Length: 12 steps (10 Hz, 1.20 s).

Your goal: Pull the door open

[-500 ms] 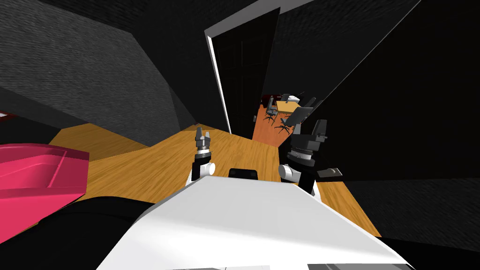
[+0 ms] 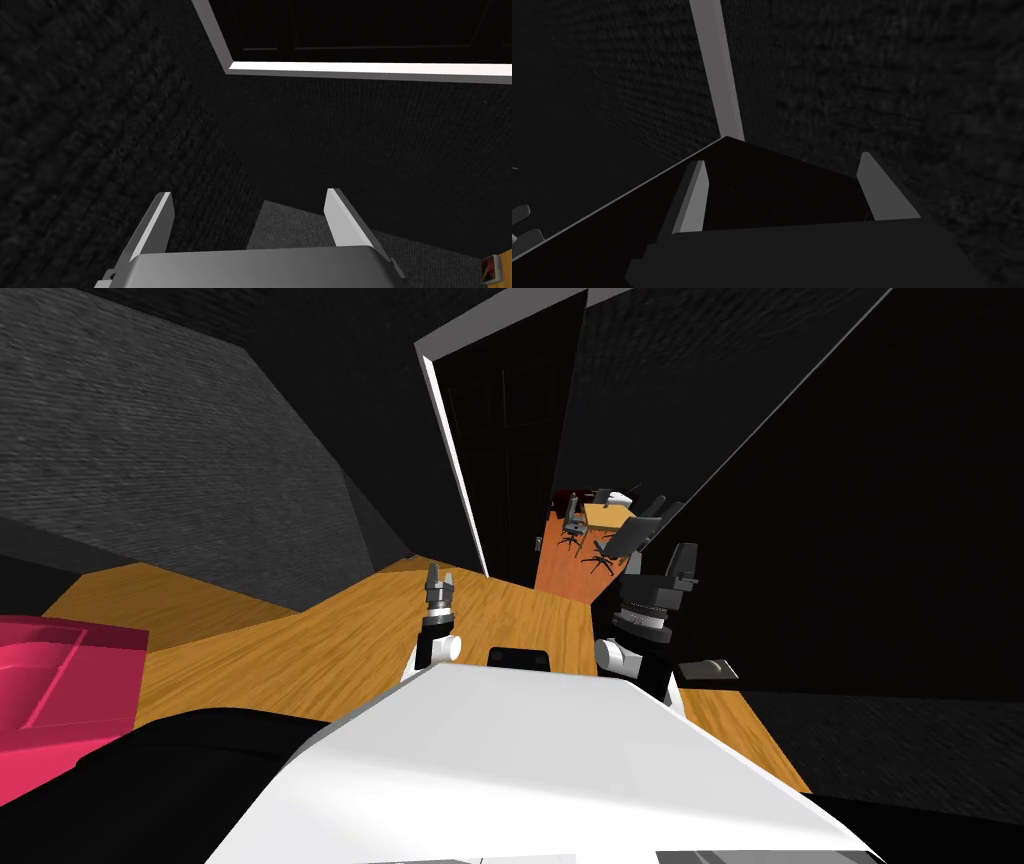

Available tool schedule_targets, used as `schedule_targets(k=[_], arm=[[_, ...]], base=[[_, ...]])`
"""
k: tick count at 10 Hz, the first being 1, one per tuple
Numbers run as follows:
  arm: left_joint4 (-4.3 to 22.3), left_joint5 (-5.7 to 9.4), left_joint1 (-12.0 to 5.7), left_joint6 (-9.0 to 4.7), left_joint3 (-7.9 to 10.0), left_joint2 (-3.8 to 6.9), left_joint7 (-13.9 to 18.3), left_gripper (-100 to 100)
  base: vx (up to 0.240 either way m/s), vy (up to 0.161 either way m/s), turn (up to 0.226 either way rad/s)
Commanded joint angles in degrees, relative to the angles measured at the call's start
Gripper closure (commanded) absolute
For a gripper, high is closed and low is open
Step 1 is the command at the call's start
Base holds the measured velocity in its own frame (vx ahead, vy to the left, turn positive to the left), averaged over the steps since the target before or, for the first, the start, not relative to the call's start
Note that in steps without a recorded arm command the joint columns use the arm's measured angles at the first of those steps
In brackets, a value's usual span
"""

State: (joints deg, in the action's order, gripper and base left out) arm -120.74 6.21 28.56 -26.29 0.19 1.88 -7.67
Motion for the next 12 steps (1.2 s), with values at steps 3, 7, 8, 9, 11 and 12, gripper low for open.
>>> schedule_targets(k=[3, 7, 8, 9, 11, 12], arm=[[4.6, 0.15, -1.09, -1.47, -0.24, 1.36, 1.3, -100], [9.7, 0.27, -2.42, -2.99, -0.51, 2.56, 2.5, -100], [10.8, 0.29, -2.70, -3.31, -0.57, 2.81, 2.8, -100], [11.8, 0.32, -2.98, -3.63, -0.63, 3.05, 3.0, -100], [14.2, 0.37, -3.61, -4.34, -0.76, 3.56, 3.6, -100], [15.4, 0.40, -3.92, -4.70, -0.83, 3.81, 3.9, -100]], base=[[0.160, -0.066, -0.081], [0.123, -0.065, -0.070], [0.104, -0.036, -0.053], [0.094, -0.031, -0.073], [0.104, -0.052, -0.069], [0.109, -0.044, -0.065]])
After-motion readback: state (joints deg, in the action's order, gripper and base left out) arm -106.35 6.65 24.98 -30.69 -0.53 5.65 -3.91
